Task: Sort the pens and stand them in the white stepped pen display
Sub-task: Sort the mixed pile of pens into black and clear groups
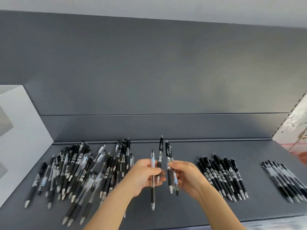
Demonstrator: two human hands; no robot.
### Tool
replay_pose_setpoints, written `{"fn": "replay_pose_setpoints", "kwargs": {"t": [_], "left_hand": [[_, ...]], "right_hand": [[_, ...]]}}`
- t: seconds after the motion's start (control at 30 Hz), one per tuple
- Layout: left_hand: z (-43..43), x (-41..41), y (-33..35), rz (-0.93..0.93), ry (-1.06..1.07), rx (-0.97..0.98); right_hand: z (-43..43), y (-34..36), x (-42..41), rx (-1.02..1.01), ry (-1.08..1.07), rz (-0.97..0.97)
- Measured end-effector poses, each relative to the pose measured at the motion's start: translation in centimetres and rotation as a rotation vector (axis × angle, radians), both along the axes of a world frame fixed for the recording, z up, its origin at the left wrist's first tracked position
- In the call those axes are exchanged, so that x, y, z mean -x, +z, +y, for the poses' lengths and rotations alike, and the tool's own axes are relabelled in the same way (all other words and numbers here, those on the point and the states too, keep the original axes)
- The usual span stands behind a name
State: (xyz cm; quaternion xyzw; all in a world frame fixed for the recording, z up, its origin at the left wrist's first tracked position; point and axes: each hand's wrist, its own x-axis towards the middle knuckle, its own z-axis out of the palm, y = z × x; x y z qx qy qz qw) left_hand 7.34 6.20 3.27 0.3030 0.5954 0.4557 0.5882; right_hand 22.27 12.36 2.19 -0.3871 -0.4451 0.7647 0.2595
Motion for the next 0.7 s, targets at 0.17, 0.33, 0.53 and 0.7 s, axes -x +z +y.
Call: {"fn": "replay_pose_setpoints", "kwargs": {"t": [0.17, 0.33, 0.53, 0.7], "left_hand": [[1.8, -6.1, 0.1, 0.053, -0.069, -0.016], [3.7, -13.3, 0.4, 0.088, -0.002, -0.028], [5.4, -18.6, 0.2, 0.147, 0.085, 0.008], [5.9, -17.2, -2.5, 0.375, 0.166, 0.123]], "right_hand": [[0.8, -0.1, -5.1, -0.061, -0.105, -0.053], [2.7, -0.2, -11.6, -0.117, -0.141, -0.111], [4.8, 0.2, -17.7, -0.098, -0.119, -0.129], [6.1, -0.7, -20.5, -0.048, -0.135, -0.193]]}}
